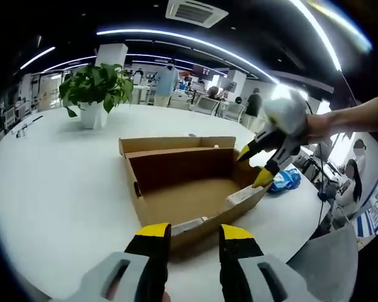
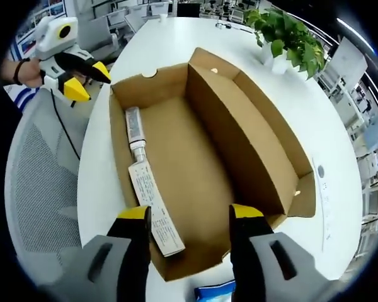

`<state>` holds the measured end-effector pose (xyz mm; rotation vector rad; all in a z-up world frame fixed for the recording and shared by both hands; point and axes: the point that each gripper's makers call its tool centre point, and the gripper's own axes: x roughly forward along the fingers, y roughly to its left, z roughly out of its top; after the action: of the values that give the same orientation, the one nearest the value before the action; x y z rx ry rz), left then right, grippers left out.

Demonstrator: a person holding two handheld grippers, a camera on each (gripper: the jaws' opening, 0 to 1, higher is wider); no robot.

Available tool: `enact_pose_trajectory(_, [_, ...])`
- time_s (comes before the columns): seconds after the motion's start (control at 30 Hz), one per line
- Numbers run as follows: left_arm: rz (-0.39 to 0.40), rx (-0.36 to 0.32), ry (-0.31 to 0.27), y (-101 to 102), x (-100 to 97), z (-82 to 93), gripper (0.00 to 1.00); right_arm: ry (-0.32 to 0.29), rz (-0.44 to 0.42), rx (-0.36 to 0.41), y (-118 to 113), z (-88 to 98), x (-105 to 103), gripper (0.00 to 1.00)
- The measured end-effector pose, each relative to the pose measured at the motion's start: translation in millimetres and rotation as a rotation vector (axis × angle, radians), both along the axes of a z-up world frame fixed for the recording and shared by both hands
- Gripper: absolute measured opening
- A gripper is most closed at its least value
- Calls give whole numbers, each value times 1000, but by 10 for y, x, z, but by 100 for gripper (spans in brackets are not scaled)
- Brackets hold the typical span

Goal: Operate the shoe box by opening the lid, removing the specified soft item, and placing it in the target area until the item is outside and the box remains undamaged.

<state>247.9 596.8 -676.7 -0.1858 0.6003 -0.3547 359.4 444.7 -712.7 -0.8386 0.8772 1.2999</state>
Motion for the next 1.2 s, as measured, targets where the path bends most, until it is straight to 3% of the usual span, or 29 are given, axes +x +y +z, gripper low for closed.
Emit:
enact_pose_trajectory(0.33, [-1,7,7,13,0,-46,30,79,20,-8,116,-144,-83,51])
enact_pose_trajectory(0.73, [12,6,4,43,-8,-11,30,42,9,-7,71,-161,28,56])
enact_pose_trajectory(0.93, [10,9,12,46,-28,-42,30,25,7,-15,46,-133,50,54])
enact_pose_trajectory(1.07, [8,7,10,29,-22,-34,30,73,4,20,130,-116,-45,57])
enact_pose_trajectory(1.2, [6,6,8,13,-13,-36,30,59,42,16,200,-127,-77,56])
